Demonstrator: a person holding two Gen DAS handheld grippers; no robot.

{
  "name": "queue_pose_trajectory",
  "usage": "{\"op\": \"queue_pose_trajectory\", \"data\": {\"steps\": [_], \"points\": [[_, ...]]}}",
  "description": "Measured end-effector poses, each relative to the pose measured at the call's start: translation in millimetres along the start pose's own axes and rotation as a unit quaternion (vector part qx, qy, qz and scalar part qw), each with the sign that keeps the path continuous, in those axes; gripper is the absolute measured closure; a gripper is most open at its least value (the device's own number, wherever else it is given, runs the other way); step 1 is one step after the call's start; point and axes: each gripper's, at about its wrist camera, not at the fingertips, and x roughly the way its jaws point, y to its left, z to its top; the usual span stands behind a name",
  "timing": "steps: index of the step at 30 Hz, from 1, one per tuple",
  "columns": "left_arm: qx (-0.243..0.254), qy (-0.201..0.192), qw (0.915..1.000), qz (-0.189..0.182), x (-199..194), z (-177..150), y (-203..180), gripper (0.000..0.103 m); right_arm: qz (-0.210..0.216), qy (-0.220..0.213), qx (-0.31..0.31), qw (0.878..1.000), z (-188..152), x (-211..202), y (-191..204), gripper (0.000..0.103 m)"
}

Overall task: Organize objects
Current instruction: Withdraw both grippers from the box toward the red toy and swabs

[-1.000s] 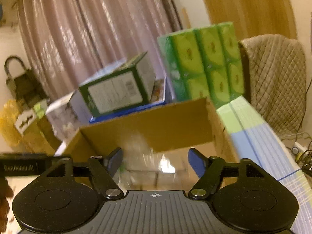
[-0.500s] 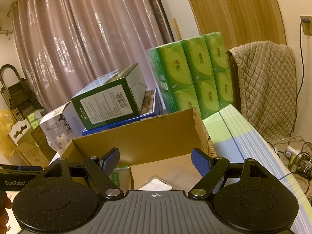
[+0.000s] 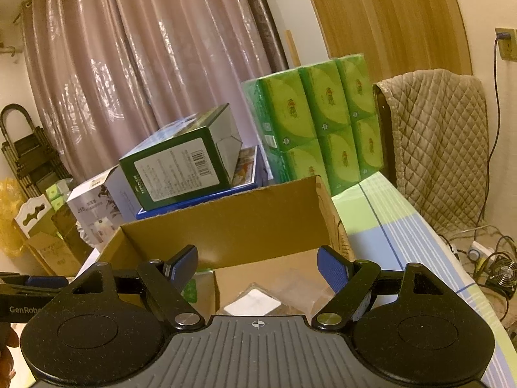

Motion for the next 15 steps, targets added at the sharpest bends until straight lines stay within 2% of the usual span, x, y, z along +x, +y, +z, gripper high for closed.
{"op": "queue_pose_trajectory", "data": {"steps": [7, 15], "points": [[-0.016, -0.014, 0.9998, 0.005, -23.2, -12.3, 0.5, 0.026, 0.0, 0.002, -0.002, 1.0, -9.9, -21.5, 1.6, 0.025], [-0.021, -0.021, 0.9993, 0.023, -55.1, -39.3, 10.4, 0.02, 0.005, -0.003, 0.001, 1.0, -18.9, -58.0, 1.4, 0.025]]}}
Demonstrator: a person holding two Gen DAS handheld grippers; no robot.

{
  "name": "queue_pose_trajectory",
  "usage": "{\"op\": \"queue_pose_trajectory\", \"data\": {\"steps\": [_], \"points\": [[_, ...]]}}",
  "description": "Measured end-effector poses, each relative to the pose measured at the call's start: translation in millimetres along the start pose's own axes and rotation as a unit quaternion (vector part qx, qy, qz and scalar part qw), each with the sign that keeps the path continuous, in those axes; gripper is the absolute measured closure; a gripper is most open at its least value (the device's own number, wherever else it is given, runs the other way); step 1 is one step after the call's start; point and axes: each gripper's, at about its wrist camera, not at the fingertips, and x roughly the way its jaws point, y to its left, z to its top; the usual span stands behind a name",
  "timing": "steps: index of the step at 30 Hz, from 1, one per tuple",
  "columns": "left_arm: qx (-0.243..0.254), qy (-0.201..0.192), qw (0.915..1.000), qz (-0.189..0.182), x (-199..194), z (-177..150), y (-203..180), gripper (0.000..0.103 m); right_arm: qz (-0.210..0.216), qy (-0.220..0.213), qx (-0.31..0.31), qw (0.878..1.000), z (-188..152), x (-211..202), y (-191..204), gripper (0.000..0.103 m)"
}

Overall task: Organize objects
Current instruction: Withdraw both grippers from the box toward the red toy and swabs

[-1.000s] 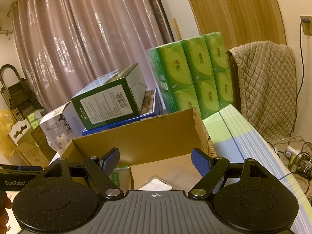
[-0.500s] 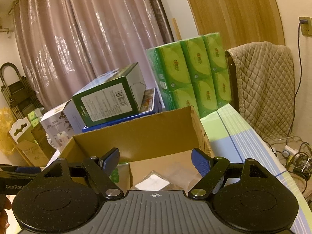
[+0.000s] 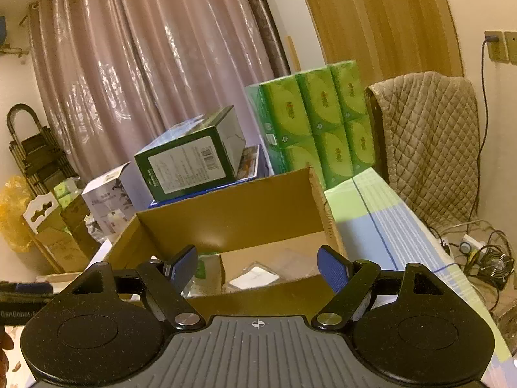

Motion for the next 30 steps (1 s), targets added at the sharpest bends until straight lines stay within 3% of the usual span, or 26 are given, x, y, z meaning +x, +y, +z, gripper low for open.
{"op": "queue_pose_trajectory", "data": {"steps": [12, 24, 30], "points": [[0.002, 0.024, 0.9997, 0.006, -37.3, -57.0, 4.0, 0.019, 0.001, 0.027, -0.006, 1.0, -22.4, -30.2, 0.6, 0.025], [0.003, 0.042, 0.9991, -0.004, -59.9, -98.8, -3.5, 0.019, 0.009, 0.075, -0.061, 0.995, -65.3, -67.7, -16.0, 0.025], [0.005, 0.054, 0.9984, -0.013, -62.4, -119.3, -6.5, 0.019, 0.043, 0.103, -0.113, 0.987, -95.4, -80.0, -19.8, 0.025]]}}
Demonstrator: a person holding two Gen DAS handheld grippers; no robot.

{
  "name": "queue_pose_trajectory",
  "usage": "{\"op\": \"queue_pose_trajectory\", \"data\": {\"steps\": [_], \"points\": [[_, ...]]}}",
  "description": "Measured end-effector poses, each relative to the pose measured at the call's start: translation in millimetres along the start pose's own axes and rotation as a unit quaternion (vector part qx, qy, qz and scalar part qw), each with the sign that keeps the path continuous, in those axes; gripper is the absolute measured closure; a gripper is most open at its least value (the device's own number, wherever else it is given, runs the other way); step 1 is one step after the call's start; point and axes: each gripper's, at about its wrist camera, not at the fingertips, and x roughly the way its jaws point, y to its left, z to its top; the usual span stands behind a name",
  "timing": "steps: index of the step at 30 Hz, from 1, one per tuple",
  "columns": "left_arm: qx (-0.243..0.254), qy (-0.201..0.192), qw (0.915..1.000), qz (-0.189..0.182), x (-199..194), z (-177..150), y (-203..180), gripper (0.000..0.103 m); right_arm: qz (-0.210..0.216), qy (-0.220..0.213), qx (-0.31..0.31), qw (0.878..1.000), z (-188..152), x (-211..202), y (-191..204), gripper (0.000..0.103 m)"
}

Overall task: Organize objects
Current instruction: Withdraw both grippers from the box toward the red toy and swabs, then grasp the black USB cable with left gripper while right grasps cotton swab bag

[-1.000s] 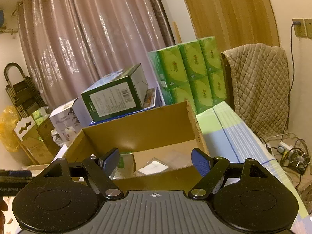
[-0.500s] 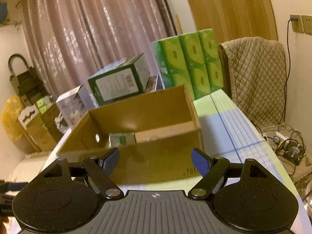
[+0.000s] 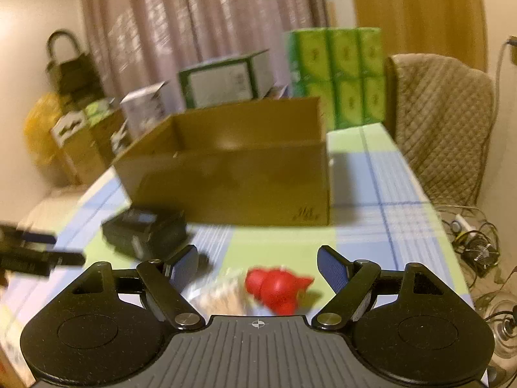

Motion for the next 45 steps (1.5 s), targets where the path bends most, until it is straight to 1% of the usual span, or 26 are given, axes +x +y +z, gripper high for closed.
{"op": "queue_pose_trajectory", "data": {"steps": [3, 6, 8, 16, 19, 23, 28, 31, 35, 37, 39, 41, 45], "points": [[0.006, 0.011, 0.9999, -0.001, 5.0, -7.7, -0.1, 0.02, 0.006, 0.014, -0.025, 1.0, -8.3, 4.7, 4.7, 0.025], [0.008, 0.021, 0.9998, -0.001, 11.3, -11.5, 0.8, 0.02, 0.015, 0.024, -0.033, 0.999, -11.0, 10.3, 8.1, 0.025], [0.006, 0.023, 0.9997, -0.002, 13.2, -12.2, 0.8, 0.02, 0.023, 0.031, -0.037, 0.999, -11.0, 15.4, 11.5, 0.025], [0.017, 0.033, 0.9992, -0.014, 22.7, -14.9, -7.2, 0.02, 0.045, 0.072, -0.093, 0.992, -18.8, 43.4, 26.6, 0.025], [0.018, 0.035, 0.999, -0.02, 24.3, -14.7, -9.4, 0.02, 0.047, 0.088, -0.098, 0.99, -19.5, 54.6, 26.0, 0.027], [0.017, 0.034, 0.9989, -0.027, 25.8, -12.9, -11.9, 0.02, 0.055, 0.116, -0.097, 0.987, -21.2, 68.1, 25.0, 0.035], [0.017, 0.039, 0.9985, -0.034, 29.9, -11.7, -14.5, 0.02, 0.057, 0.132, -0.117, 0.983, -22.0, 85.8, 29.4, 0.037], [0.015, 0.042, 0.9983, -0.037, 32.0, -11.4, -15.6, 0.02, 0.052, 0.157, -0.13, 0.978, -25.4, 99.5, 31.3, 0.039], [0.014, 0.043, 0.9979, -0.046, 35.5, -10.6, -17.3, 0.02, 0.046, 0.167, -0.129, 0.976, -28.6, 105.1, 34.3, 0.048], [0.014, 0.042, 0.9976, -0.052, 37.8, -9.9, -19.0, 0.02, 0.039, 0.167, -0.127, 0.977, -27.6, 105.5, 34.3, 0.056], [0.017, 0.043, 0.9974, -0.056, 41.2, -8.8, -21.8, 0.02, 0.033, 0.17, -0.113, 0.978, -25.2, 105.4, 31.0, 0.07], [0.021, 0.046, 0.9969, -0.06, 45.2, -7.5, -26.0, 0.021, 0.032, 0.172, -0.085, 0.981, -21.7, 104.7, 24.6, 0.079], [0.031, 0.052, 0.9953, -0.075, 50.9, -6.6, -34.9, 0.024, 0.039, 0.171, -0.064, 0.982, -18.2, 100.8, 20.7, 0.082]]}}
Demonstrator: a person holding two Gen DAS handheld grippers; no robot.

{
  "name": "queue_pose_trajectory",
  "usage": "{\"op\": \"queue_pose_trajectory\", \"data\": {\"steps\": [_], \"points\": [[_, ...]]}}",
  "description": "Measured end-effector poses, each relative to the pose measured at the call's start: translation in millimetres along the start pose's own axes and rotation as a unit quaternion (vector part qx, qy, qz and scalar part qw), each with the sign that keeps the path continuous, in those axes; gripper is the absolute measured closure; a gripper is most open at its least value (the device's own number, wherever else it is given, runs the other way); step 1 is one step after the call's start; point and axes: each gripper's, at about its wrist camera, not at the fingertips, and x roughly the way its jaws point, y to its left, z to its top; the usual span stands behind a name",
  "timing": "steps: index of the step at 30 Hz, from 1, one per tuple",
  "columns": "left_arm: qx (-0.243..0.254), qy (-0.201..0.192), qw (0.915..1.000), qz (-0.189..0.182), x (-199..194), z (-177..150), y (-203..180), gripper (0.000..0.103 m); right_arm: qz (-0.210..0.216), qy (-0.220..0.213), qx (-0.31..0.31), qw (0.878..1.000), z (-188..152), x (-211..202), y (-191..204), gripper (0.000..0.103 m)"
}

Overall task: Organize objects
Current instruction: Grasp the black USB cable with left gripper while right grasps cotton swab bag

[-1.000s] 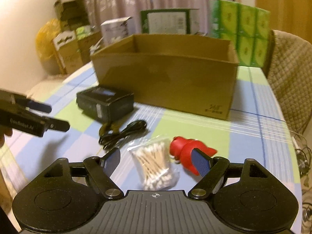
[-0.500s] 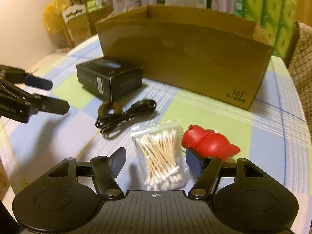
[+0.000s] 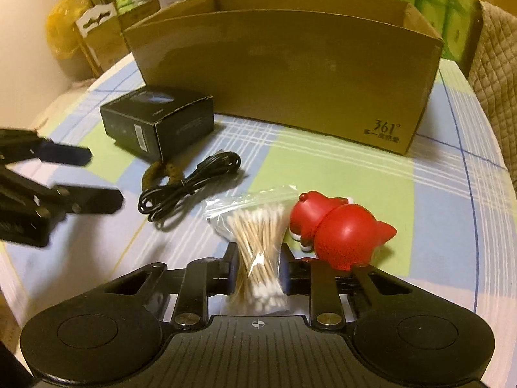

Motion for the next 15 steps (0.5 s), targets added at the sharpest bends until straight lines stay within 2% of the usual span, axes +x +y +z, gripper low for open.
{"op": "queue_pose_trajectory", "data": {"steps": [4, 6, 10, 13, 15], "points": [[0.014, 0.009, 0.9998, -0.009, 8.4, 0.6, -7.8, 0.029, 0.009, -0.006, 0.015, 1.0, 1.1, -4.7, -2.1, 0.082], [0.021, 0.013, 0.9996, -0.014, 13.6, 0.5, -12.8, 0.036, 0.012, -0.006, 0.025, 1.0, 2.1, -5.4, -4.1, 0.082], [0.048, 0.015, 0.9986, -0.019, 23.6, 0.0, -23.7, 0.065, 0.014, -0.002, 0.034, 0.999, 2.0, -3.6, -5.2, 0.082], [0.062, 0.016, 0.9977, -0.022, 31.5, 0.0, -30.0, 0.07, 0.013, -0.002, 0.036, 0.999, 1.9, -3.5, -5.9, 0.082], [0.066, 0.017, 0.9973, -0.025, 35.6, 1.0, -33.5, 0.078, 0.011, -0.004, 0.037, 0.999, 2.0, -4.2, -6.0, 0.082]]}}
